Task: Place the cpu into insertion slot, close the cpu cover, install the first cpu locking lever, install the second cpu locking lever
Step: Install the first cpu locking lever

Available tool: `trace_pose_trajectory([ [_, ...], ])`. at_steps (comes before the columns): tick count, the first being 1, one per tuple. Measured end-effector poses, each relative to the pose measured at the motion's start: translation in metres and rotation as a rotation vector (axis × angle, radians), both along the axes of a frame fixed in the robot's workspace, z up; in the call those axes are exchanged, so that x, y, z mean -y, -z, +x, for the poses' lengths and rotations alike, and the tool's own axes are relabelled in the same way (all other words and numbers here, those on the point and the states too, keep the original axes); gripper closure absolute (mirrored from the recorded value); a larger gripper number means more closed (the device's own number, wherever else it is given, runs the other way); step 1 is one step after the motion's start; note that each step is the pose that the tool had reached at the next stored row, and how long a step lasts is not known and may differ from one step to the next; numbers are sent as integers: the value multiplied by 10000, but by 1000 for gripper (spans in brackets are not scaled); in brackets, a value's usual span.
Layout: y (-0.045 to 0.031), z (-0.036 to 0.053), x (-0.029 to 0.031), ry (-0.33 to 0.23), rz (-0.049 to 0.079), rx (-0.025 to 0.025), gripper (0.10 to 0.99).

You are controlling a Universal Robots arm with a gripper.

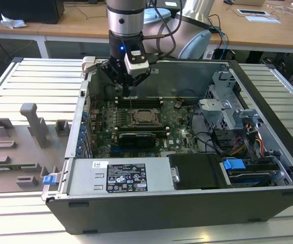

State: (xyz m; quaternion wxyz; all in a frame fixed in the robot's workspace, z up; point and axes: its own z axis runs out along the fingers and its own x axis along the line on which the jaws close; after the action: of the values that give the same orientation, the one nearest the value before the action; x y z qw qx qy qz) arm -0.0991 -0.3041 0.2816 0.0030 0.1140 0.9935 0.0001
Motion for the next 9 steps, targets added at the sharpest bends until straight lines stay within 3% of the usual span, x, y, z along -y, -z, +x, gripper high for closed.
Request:
trace_pose_trajectory([
  [9,33,-123,-56,-14,0,0,980],
])
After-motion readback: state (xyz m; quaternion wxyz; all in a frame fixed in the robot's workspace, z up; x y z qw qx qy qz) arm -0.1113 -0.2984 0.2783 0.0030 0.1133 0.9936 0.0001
